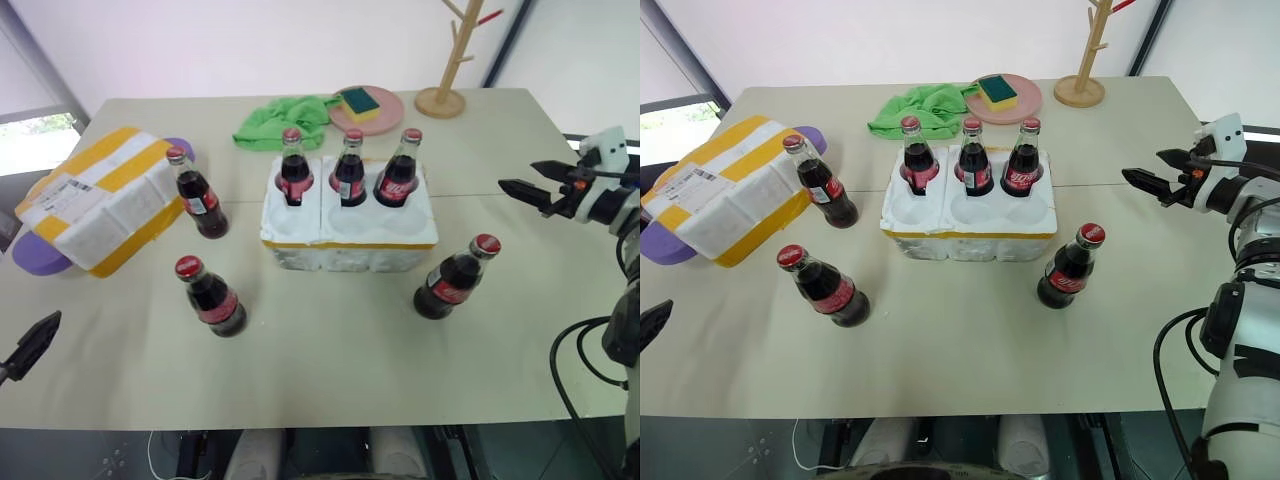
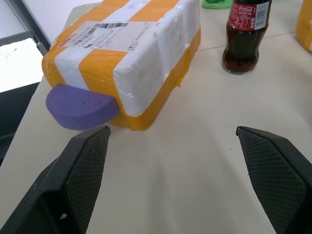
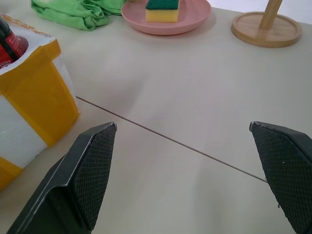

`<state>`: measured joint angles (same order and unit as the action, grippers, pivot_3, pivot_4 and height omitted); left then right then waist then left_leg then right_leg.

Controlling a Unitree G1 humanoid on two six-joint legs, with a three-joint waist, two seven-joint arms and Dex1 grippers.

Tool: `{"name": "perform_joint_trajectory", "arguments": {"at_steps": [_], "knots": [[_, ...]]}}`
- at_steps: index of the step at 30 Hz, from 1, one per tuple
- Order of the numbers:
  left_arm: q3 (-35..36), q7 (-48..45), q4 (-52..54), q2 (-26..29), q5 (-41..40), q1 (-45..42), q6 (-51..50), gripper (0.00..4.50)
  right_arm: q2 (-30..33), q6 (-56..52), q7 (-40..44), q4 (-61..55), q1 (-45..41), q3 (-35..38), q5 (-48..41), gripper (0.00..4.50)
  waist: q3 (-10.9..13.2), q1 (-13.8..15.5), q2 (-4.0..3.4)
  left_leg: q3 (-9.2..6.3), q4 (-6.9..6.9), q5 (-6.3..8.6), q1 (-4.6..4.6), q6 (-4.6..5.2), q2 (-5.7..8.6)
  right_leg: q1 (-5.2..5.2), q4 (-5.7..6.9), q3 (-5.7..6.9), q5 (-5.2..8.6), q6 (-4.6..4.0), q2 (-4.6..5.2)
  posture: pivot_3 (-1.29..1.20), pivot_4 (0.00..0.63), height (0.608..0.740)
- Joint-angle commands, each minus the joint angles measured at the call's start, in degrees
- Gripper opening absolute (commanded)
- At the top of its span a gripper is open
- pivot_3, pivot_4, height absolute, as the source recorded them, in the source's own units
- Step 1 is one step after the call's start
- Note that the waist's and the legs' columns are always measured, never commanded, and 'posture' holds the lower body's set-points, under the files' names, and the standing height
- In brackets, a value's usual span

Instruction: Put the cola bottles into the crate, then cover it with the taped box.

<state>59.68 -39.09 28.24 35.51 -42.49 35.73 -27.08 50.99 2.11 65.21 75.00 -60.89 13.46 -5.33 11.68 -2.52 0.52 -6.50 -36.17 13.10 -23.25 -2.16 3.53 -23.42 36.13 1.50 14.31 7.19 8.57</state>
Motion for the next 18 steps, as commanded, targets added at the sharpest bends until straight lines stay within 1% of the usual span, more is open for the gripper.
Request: {"name": "perform_joint_trajectory", "arguments": {"at_steps": [1, 12, 18], "knots": [[0.9, 0.1, 0.6, 0.7, -0.3, -0.1, 0.1, 4.34, 1.5, 0.9, -0.4, -1.0, -0.3, 1.1, -0.6, 4.50, 0.0, 0.0, 0.00, 0.01, 0.00, 0.00, 0.00, 0.00, 0.00, 0.00, 0.00, 0.00, 0.00, 0.00, 0.00, 0.00, 0.150, 0.740], [0.1, -0.2, 0.0, 3.4, -0.1, -2.1, -1.0, 4.34, 1.4, 1.6, 1.6, -1.4, 0.0, 1.2, -0.9, 4.50, 0.0, 0.0, 0.00, 0.03, -0.01, 0.00, 0.03, 0.00, 0.00, 0.01, 0.01, -0.02, -0.02, 0.00, -0.01, 0.00, 0.150, 0.740], [-0.8, -0.5, 0.3, 3.8, 0.4, -3.5, -0.9, 4.34, 1.0, 1.9, 2.2, -1.4, -0.5, 0.7, -0.3, 4.50, 0.0, -0.1, 0.00, 0.07, 0.01, 0.00, 0.05, 0.00, 0.00, 0.01, 0.02, -0.06, -0.07, 0.07, -0.01, 0.00, 0.150, 0.740]]}}
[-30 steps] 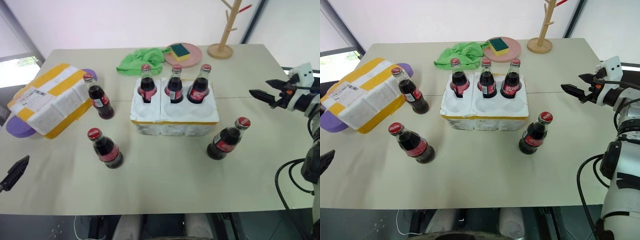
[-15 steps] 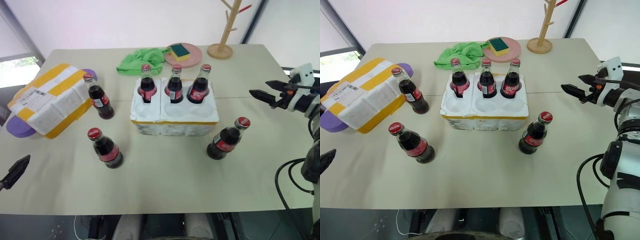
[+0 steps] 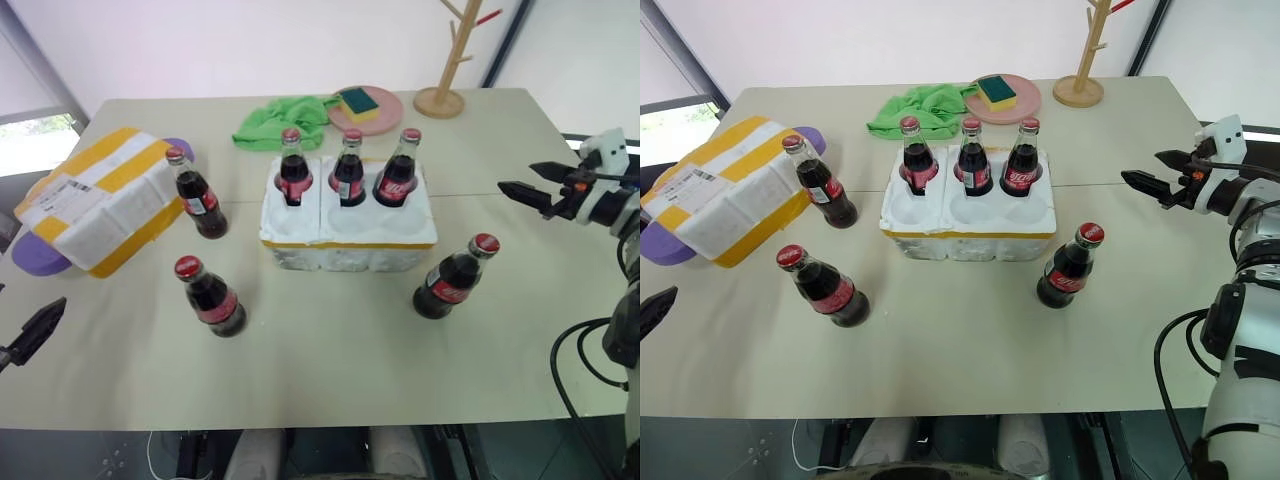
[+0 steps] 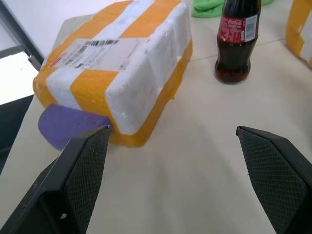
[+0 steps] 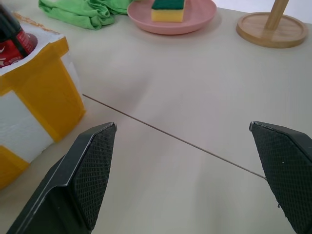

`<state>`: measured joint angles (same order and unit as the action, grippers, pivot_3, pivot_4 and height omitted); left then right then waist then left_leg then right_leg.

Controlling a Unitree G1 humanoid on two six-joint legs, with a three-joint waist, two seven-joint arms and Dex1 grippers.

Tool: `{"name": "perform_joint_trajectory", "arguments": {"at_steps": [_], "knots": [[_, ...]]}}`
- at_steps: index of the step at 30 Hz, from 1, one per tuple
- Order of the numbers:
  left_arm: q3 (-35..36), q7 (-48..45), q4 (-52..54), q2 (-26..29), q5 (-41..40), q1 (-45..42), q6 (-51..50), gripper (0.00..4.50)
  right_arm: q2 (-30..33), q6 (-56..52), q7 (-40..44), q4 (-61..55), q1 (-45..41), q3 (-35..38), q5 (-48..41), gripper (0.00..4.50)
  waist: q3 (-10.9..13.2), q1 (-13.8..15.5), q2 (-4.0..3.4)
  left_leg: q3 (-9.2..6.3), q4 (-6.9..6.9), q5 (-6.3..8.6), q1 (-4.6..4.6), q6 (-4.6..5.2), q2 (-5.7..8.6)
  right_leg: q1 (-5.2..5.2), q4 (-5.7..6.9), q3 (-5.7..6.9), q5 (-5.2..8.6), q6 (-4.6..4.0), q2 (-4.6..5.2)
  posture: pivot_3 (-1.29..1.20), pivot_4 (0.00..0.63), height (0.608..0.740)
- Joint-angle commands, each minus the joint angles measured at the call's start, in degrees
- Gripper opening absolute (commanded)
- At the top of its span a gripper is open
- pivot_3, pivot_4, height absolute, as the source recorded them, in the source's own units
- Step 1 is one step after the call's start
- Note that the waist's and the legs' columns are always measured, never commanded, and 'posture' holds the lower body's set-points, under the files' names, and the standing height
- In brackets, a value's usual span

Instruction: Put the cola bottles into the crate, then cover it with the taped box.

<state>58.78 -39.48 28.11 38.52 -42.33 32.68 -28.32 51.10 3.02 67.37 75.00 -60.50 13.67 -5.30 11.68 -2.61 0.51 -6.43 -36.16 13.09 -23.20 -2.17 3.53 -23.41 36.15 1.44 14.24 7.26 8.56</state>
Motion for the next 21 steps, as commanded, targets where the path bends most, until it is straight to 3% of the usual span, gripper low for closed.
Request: {"name": "perform_joint_trajectory", "arguments": {"at_steps": [1, 6, 11, 16, 21], "knots": [[0.0, -0.1, 0.5, 0.9, 0.2, -0.6, 0.2, 4.34, 0.8, 0.9, -0.1, -1.3, -1.0, 0.5, -0.2, 4.50, 0.0, 0.1, 0.00, 0.00, 0.00, 0.00, 0.00, 0.00, 0.00, 0.00, 0.00, 0.00, -0.02, 0.04, 0.00, 0.00, 0.150, 0.740], [-1.5, -0.1, 2.3, 1.9, -4.5, -3.7, -2.6, 4.34, 0.7, 0.8, 0.2, -1.4, -2.1, 0.1, 0.0, 4.50, 0.0, 0.1, 0.00, 0.00, -0.03, -0.01, 0.00, -0.02, 0.00, 0.01, 0.01, 0.00, -0.04, 0.02, 0.00, 0.00, 0.150, 0.740], [-4.2, -1.0, -0.5, 8.6, -8.2, -11.8, -5.8, 4.34, 0.9, 0.4, 1.7, -1.7, -3.1, -0.2, 0.0, 4.50, 0.0, 0.2, 0.00, -0.01, -0.05, -0.05, 0.02, -0.08, -0.01, 0.02, 0.06, 0.00, -0.09, 0.07, -0.02, 0.00, 0.150, 0.740], [-12.4, -2.1, -9.3, 14.7, -5.0, -24.1, -5.1, 4.34, 0.5, -0.4, 2.3, -1.8, -4.1, 0.2, -0.5, 4.50, 0.0, 0.0, -0.04, 0.01, -0.03, -0.10, 0.14, -0.15, -0.02, 0.10, 0.08, 0.00, -0.17, 0.11, -0.10, 0.00, 0.150, 0.740], [-22.7, -4.9, -17.1, 15.6, -0.6, -34.2, -3.1, 4.34, 0.1, -2.0, 4.9, -2.2, -3.5, 0.2, -0.9, 4.50, 0.0, -0.3, -0.04, 0.05, 0.05, -0.11, 0.17, -0.17, -0.06, 0.06, 0.08, -0.10, -0.26, 0.24, -0.21, 0.00, 0.150, 0.740]]}}
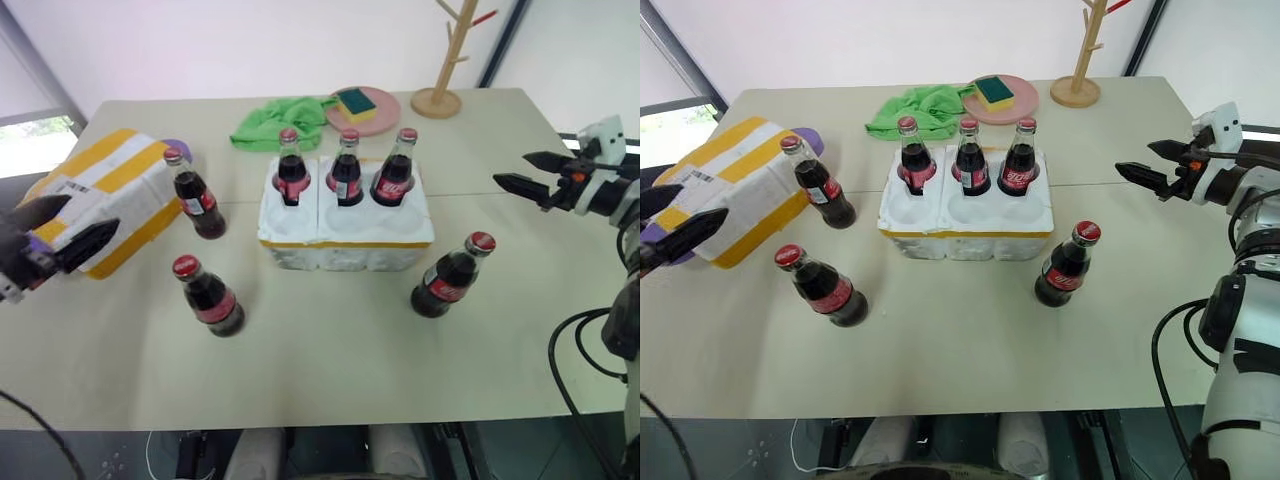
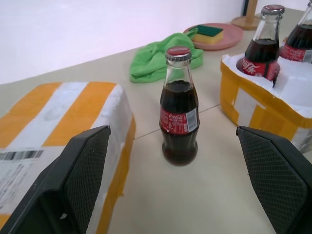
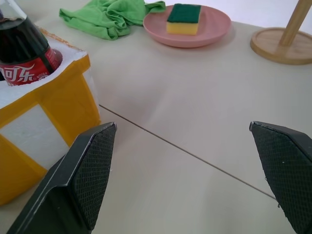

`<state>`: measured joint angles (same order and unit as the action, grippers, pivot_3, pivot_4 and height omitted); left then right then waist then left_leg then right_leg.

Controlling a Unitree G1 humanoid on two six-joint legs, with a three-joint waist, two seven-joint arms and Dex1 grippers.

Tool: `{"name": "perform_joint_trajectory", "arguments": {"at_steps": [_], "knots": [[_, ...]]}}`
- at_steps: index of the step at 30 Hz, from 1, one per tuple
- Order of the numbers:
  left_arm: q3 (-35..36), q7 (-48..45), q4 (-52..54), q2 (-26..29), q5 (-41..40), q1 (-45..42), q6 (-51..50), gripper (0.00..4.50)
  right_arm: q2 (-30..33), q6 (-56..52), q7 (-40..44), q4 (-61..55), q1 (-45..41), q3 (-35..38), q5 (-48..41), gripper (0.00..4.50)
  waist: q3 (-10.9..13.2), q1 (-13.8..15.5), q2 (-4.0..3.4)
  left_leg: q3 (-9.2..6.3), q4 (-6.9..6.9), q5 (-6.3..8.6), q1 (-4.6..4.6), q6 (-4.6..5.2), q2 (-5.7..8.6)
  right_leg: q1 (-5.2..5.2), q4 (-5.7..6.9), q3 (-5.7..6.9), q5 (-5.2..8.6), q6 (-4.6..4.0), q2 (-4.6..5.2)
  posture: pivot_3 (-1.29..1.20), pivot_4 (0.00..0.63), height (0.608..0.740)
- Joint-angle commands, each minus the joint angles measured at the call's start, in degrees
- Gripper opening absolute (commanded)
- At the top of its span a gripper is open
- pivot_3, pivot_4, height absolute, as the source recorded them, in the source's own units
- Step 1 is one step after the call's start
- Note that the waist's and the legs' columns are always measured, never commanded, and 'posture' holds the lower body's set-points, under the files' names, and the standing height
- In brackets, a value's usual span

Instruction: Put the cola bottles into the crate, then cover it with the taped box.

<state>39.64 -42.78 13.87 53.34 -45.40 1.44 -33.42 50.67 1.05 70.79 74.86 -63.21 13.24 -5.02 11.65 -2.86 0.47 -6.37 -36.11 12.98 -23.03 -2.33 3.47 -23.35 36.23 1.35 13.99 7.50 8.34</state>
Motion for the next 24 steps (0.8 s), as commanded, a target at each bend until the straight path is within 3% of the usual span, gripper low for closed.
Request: {"name": "perform_joint_trajectory", "arguments": {"at_steps": [1, 6, 10, 13, 19, 24], "knots": [[-5.2, -2.1, -4.2, 0.6, 3.4, -4.4, 2.6, 4.34, 0.5, 0.7, 1.2, -2.4, -0.6, 0.5, -0.9, 4.50, 0.0, 0.0, 0.00, 0.00, 0.00, 0.00, -0.01, 0.00, -0.08, -0.02, -0.01, -0.06, -0.01, 0.01, -0.11, 0.00, 0.150, 0.740], [-11.0, -3.4, -10.5, -0.8, 7.2, -10.7, 5.1, 4.34, 0.7, 1.1, 2.0, -3.4, -1.0, 0.7, -1.5, 4.50, 0.0, 0.1, -0.01, 0.04, 0.03, 0.00, 0.00, 0.00, -0.37, -0.10, -0.02, -0.20, -0.10, -0.12, -0.51, 0.00, 0.150, 0.740], [-11.6, -5.8, -8.0, -1.1, 6.7, -10.2, 4.4, 4.34, 0.9, 1.3, 2.3, -3.9, -0.8, 0.8, -1.7, 4.50, 0.0, 0.0, -0.01, 0.09, 0.02, -0.01, 0.08, -0.02, -0.47, -0.11, 0.01, -0.31, -0.17, -0.21, -0.64, 0.00, 0.150, 0.740], [-9.0, -8.0, -4.7, -0.5, 4.8, -7.1, 2.3, 4.34, 1.1, 1.7, 1.8, -4.1, -0.2, 0.9, -1.7, 4.50, 0.0, -0.1, 0.00, 0.27, 0.03, -0.01, 0.17, -0.02, -0.48, -0.11, 0.02, -0.52, -0.18, -0.18, -0.64, 0.00, 0.150, 0.740], [2.0, -16.8, 5.2, 2.5, 0.7, 7.7, -2.7, 4.34, 1.5, 2.0, 0.5, -3.9, 1.3, 1.1, -1.7, 4.50, 0.0, -0.8, 0.02, 0.69, 0.15, 0.00, 0.33, 0.00, -0.51, -0.14, -0.02, -0.87, -0.18, -0.18, -0.63, 0.00, 0.150, 0.740], [4.2, -15.4, 6.6, 1.6, 1.3, 9.0, -2.3, 4.34, 1.1, 2.1, -0.8, -3.6, 1.2, 1.1, -1.7, 4.50, 0.0, -0.9, 0.01, 0.99, 0.08, 0.01, 0.63, -0.01, -0.61, 0.06, -0.01, -1.06, -0.14, -0.44, -0.64, 0.00, 0.150, 0.740]]}}
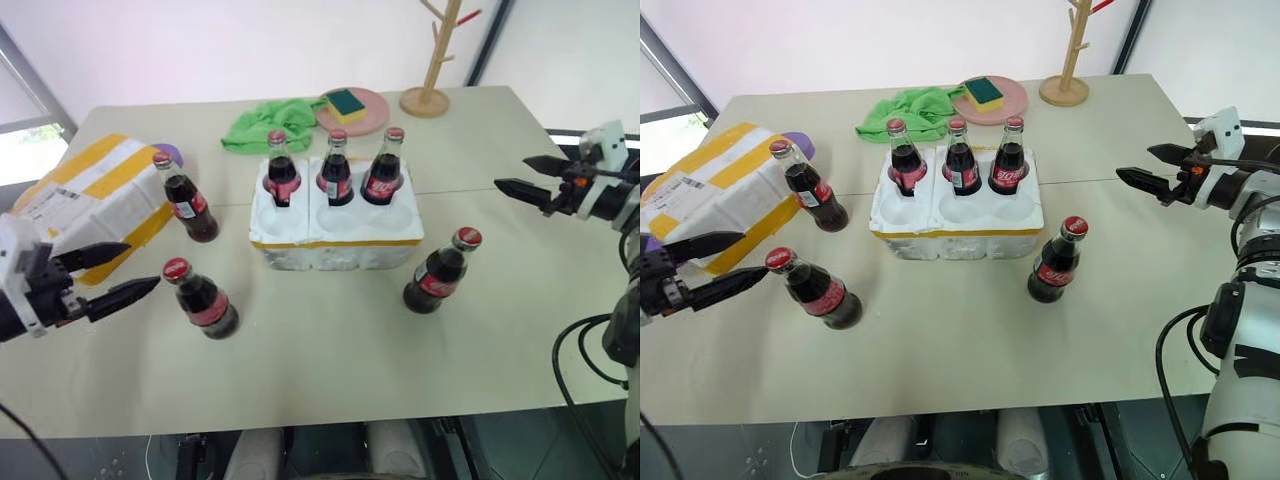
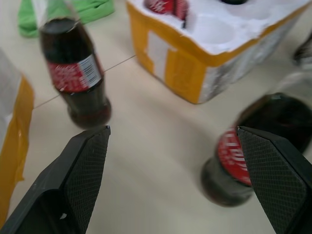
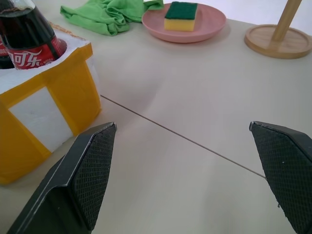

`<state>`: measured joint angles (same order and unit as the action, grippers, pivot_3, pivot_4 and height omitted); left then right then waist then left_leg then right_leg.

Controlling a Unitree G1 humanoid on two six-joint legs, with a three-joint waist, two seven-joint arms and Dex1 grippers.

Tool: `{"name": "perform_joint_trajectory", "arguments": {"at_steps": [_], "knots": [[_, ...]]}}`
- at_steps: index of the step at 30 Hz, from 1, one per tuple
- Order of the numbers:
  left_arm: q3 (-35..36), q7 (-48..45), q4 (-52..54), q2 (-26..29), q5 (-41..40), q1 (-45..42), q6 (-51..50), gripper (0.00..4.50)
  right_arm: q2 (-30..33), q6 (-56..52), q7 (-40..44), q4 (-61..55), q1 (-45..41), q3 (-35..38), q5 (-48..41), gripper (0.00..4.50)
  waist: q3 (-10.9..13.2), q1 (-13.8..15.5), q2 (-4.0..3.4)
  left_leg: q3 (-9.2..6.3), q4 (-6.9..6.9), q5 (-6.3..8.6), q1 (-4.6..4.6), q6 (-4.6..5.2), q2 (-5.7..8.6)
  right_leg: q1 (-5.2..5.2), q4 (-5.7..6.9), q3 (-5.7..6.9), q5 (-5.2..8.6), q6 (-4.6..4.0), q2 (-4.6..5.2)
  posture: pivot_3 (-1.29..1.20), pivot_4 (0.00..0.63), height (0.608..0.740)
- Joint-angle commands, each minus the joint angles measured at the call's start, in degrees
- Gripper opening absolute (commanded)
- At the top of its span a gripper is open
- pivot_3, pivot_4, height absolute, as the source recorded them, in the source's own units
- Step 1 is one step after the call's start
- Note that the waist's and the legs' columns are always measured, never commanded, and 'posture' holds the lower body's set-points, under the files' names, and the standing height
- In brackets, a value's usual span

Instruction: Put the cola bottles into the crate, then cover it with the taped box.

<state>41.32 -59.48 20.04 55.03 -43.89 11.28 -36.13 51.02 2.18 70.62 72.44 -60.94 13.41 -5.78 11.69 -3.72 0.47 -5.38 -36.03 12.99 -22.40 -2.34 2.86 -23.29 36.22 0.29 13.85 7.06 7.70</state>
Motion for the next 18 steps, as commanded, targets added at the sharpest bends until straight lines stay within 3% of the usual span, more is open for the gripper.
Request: {"name": "perform_joint_trajectory", "arguments": {"at_steps": [1, 9, 18], "knots": [[2.6, 3.2, -0.6, -0.5, -0.4, -2.3, 0.0, 4.34, 0.5, 1.0, -0.9, -1.2, -1.2, 1.0, -1.1, 4.50, 0.0, 0.0, 0.00, 0.07, -0.06, 0.00, 0.01, 0.00, -0.07, 0.01, 0.00, 0.00, -0.07, -0.04, -0.03, 0.00, 0.150, 0.740], [0.3, 5.3, 0.1, -2.5, 1.6, -2.6, 1.5, 4.34, -0.3, 0.8, -1.7, -1.0, -2.3, 0.7, -0.9, 4.50, 0.0, -0.4, 0.01, 0.68, -0.06, -0.01, 0.06, 0.01, -0.48, -0.10, -0.02, -0.19, -0.23, -0.10, -0.19, 0.00, 0.150, 0.740], [-6.2, 14.5, -6.6, -6.6, 9.2, -11.1, 6.2, 4.34, 0.3, -2.2, -0.2, -0.7, -2.7, 1.4, -1.9, 4.50, 0.0, -0.1, 0.02, 0.62, -0.16, -0.01, 0.04, 0.00, -0.62, -0.05, -0.06, -0.20, -0.33, -0.15, -0.41, 0.00, 0.150, 0.740]]}}
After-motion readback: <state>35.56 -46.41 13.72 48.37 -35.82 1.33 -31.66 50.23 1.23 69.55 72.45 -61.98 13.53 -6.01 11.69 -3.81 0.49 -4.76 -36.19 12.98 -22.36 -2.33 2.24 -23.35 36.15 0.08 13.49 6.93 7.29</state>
